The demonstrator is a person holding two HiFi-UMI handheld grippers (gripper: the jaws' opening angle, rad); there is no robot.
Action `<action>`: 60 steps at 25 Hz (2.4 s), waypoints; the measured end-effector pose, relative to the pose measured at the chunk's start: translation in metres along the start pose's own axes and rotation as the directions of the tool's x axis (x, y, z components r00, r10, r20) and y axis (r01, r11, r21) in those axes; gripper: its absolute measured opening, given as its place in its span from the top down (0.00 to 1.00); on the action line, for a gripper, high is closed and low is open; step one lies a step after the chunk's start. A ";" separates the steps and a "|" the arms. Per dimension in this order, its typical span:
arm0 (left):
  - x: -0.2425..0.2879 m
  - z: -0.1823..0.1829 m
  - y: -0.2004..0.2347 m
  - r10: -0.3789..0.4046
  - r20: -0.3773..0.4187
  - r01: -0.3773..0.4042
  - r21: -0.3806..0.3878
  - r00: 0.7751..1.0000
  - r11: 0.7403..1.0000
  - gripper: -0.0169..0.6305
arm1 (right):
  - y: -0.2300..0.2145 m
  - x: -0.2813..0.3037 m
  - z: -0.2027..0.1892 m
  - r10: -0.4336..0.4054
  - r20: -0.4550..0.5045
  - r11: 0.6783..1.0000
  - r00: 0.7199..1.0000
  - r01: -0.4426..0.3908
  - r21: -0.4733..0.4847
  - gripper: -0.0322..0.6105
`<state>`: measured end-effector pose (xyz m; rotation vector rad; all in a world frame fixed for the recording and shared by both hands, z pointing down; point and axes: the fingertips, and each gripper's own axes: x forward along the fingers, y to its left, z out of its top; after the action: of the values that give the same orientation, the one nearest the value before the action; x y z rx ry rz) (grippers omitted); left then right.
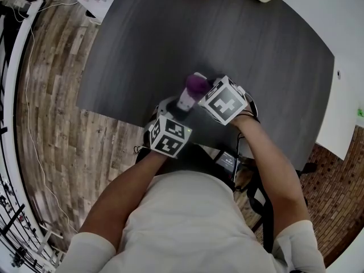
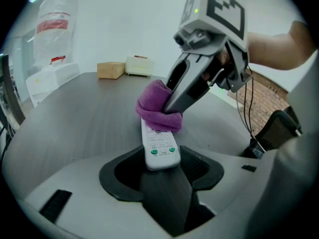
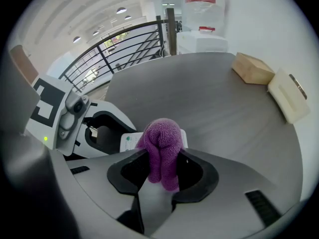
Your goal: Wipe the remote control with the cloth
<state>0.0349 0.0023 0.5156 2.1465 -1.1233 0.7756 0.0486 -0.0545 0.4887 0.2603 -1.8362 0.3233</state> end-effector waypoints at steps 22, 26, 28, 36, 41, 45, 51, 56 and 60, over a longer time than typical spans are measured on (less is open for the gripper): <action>-0.009 -0.002 -0.002 -0.062 0.003 0.060 0.168 0.998 0.984 0.63 | 0.022 -0.020 0.010 -0.169 0.140 0.967 0.976 0.192 -0.165 0.74; -0.015 0.002 -0.009 -0.141 0.012 0.135 0.213 0.990 0.968 0.63 | 0.046 -0.007 0.005 -0.110 0.109 0.961 0.988 0.134 -0.242 0.74; -0.024 0.000 -0.010 -0.179 0.022 0.170 0.223 0.984 0.960 0.63 | 0.048 -0.002 0.004 -0.106 0.099 0.958 0.989 0.128 -0.255 0.74; -0.055 0.020 0.057 -0.141 0.182 0.153 -0.057 0.973 0.987 0.82 | 0.052 0.006 -0.003 -0.152 0.104 0.930 0.983 0.178 -0.321 0.74; -0.028 0.079 0.083 -0.186 0.117 0.181 0.046 0.976 0.982 0.85 | 0.056 0.008 -0.002 -0.206 0.121 0.878 0.971 0.238 -0.415 0.74; 0.027 0.094 0.051 -0.269 -0.105 0.287 0.230 0.957 0.930 0.87 | 0.059 0.010 0.001 -0.217 0.116 0.856 0.969 0.246 -0.455 0.74; 0.057 0.094 0.042 -0.243 -0.267 0.327 0.337 0.932 0.883 0.92 | 0.057 0.014 0.003 -0.197 0.093 0.870 0.976 0.218 -0.442 0.74; 0.058 0.090 0.038 -0.240 -0.309 0.341 0.330 0.920 0.880 0.95 | 0.067 0.010 0.006 -0.206 0.088 0.863 0.975 0.223 -0.453 0.74; 0.059 0.090 0.038 -0.241 -0.295 0.329 0.302 0.925 0.895 0.95 | 0.084 0.010 -0.003 -0.209 0.093 0.856 0.973 0.228 -0.463 0.74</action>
<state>0.0503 -0.1101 0.5074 2.3432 -0.5477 1.1318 0.0203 0.0252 0.4914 0.1322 -1.8407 -0.2945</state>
